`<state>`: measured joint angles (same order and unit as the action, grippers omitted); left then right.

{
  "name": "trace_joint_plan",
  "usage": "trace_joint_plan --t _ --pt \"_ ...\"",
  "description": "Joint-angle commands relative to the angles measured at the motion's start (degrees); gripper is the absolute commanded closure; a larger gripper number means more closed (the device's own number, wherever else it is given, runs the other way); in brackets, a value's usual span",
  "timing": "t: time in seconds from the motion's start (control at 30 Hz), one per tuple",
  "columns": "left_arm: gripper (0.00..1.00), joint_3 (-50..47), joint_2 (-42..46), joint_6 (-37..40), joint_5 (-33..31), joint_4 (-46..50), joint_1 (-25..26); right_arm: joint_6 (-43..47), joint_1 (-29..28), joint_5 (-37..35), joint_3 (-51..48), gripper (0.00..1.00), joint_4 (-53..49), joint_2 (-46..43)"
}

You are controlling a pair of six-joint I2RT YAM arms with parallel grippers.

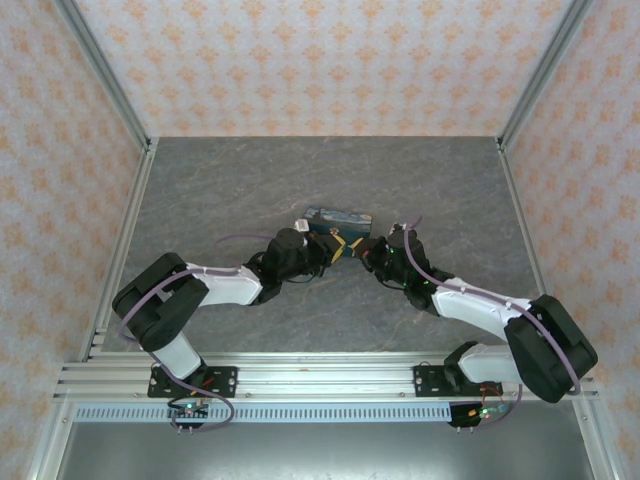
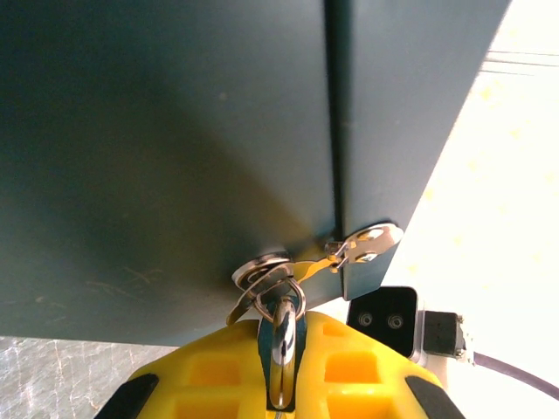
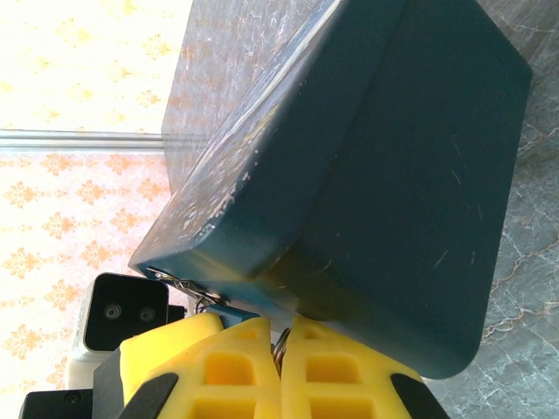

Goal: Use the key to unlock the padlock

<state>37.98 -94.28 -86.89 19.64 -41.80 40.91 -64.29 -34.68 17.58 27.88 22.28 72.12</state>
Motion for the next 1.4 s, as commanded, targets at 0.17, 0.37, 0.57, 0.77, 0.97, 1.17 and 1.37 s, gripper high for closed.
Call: trace_joint_plan --t 0.17,0.37,0.57,0.77,0.97,1.17,1.37 --pt "1.00 1.2 -0.3 3.7 2.2 1.5 1.9 -2.2 0.3 1.9 2.3 1.00 5.9 -1.8" --pt "1.00 0.9 0.0 5.7 0.8 3.6 1.9 -2.1 0.8 2.2 2.0 1.00 4.0 -2.5" --pt "1.00 1.0 -0.2 5.4 0.8 3.3 1.9 -2.5 0.9 2.5 1.3 1.00 4.9 -1.8" --pt "1.00 1.0 -0.2 3.4 0.4 2.3 1.9 -2.9 1.0 1.0 -1.0 1.00 7.1 -2.5" --pt "1.00 0.6 -0.3 -0.5 -1.0 0.4 1.7 -2.0 1.0 -1.8 -4.7 1.00 2.4 -10.5" --pt "1.00 0.5 -0.6 -3.2 -1.6 -1.7 1.7 -3.2 0.8 -2.6 -8.6 1.00 0.1 -15.9" --pt "1.00 0.2 -0.1 -4.9 -1.7 -2.6 1.7 -4.8 -0.6 -4.3 -9.7 1.00 3.2 -13.8"
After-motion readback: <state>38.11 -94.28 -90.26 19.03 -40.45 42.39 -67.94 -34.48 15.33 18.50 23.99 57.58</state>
